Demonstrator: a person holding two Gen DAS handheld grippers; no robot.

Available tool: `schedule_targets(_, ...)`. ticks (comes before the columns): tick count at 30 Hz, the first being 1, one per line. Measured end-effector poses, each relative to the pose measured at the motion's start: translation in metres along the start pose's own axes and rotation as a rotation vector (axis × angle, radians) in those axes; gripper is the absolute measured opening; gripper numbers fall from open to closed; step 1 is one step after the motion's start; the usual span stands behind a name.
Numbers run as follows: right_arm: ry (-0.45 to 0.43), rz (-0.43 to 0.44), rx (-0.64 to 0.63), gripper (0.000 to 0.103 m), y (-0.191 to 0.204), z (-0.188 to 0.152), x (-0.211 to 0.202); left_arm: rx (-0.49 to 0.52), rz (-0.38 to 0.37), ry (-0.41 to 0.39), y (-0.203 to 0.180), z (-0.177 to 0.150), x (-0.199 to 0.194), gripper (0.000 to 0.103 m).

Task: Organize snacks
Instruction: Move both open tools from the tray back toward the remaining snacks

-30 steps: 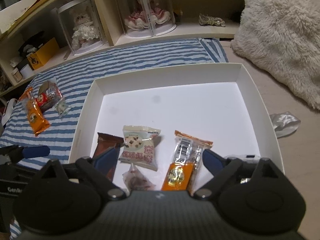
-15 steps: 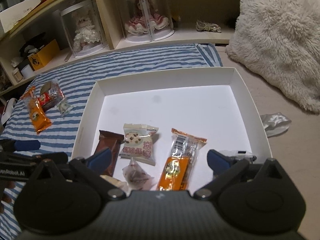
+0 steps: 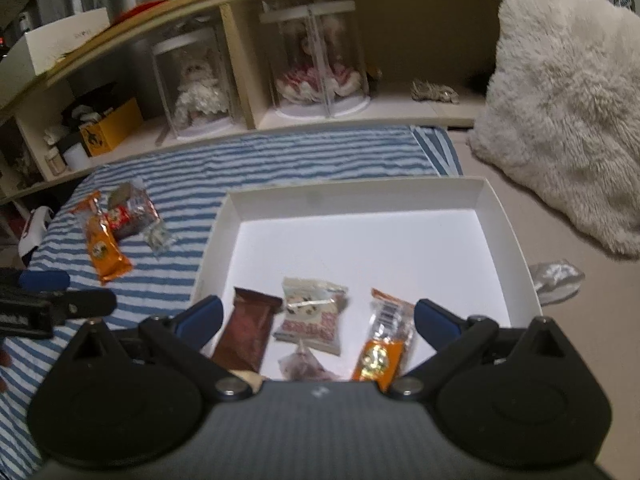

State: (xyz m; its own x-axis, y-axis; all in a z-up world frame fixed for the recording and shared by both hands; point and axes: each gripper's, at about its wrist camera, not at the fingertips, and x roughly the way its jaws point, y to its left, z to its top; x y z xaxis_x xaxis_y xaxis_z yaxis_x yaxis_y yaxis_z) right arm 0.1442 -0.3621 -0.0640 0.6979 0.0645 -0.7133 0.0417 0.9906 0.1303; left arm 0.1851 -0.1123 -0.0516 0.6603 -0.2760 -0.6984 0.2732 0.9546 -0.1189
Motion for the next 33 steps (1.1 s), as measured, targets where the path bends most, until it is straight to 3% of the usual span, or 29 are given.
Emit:
schedule_targets(8,-0.043,0.044,-0.037,0.102,0.026,0.003,0.002,-0.072,0.063,-0.051,0.045,0.007,-0.027,0.103)
schedule_targets(14,-0.06,0.08,-0.092,0.102,0.051,0.004,0.012,-0.205,0.09,-0.08,0.083,0.009,-0.03,0.103)
schedule_targets(23,-0.123,0.132,-0.202,0.102,0.096,0.009,0.041,-0.37,0.165,-0.092,0.124,0.001,0.004,0.103)
schedule_targets(29,-0.118,0.143,-0.35,0.102,0.131,0.016,0.075,-0.418,0.21,-0.083,0.132,0.001,0.035,0.103)
schedule_targets(33,-0.114,0.164,-0.451,0.097,0.153,0.02,0.097,-0.462,0.209,-0.085,0.138,0.003,0.057,0.103)
